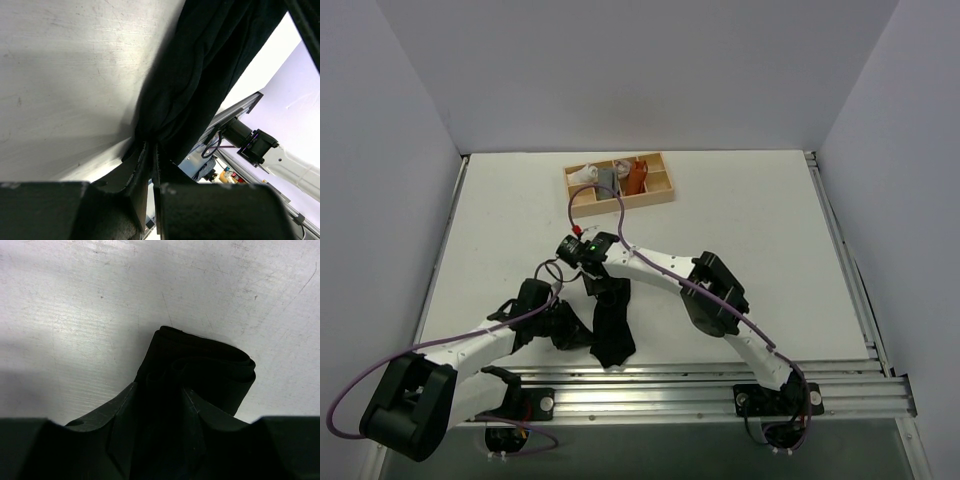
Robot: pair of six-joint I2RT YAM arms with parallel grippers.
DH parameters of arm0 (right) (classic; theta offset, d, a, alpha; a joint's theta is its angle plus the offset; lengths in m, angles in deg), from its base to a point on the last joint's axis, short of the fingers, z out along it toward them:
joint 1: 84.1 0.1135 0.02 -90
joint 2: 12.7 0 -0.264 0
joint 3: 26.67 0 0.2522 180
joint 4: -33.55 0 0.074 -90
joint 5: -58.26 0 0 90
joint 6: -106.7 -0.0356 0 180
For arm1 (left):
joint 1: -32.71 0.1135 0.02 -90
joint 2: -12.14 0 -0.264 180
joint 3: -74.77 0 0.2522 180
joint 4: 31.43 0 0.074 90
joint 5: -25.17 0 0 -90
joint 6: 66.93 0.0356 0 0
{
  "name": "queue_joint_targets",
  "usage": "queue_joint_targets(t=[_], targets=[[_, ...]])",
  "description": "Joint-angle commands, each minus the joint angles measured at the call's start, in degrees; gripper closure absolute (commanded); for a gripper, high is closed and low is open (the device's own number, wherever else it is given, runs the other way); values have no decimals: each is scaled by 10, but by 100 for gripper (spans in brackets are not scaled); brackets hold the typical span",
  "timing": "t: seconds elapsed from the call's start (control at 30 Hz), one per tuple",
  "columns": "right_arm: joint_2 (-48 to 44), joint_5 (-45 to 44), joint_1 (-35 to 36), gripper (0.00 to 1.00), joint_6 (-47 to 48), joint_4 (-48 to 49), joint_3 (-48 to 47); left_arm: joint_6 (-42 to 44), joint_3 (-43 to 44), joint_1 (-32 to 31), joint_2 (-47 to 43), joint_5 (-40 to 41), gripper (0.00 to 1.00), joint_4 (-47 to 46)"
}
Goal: Roll the underwear
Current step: Fold the underwear
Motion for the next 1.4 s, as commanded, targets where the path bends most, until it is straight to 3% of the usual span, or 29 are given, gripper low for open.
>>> queue_joint_targets(t=[0.0,0.33,0.47,0.6,0.8,1.37], targets=[[-45,-3,-4,66,-4,-10,16,1,12,-4,-1,-6,86,-8],[-66,5,-11,68,-10,14,40,3,15,-4,2,-4,86,-6],[-68,3,-13,89,-12,16,47,3,15,-4,2,-3,86,-5],[-65,2,-15,100,-13,16,41,4,16,-4,3,-2,88,-6],[-57,0,-20,100,-15,4,22,2,12,-4,8,-4,98,-15],[-42,36,-44,100,-26,4,-37,-2,8,-7,23,0,98,-30]])
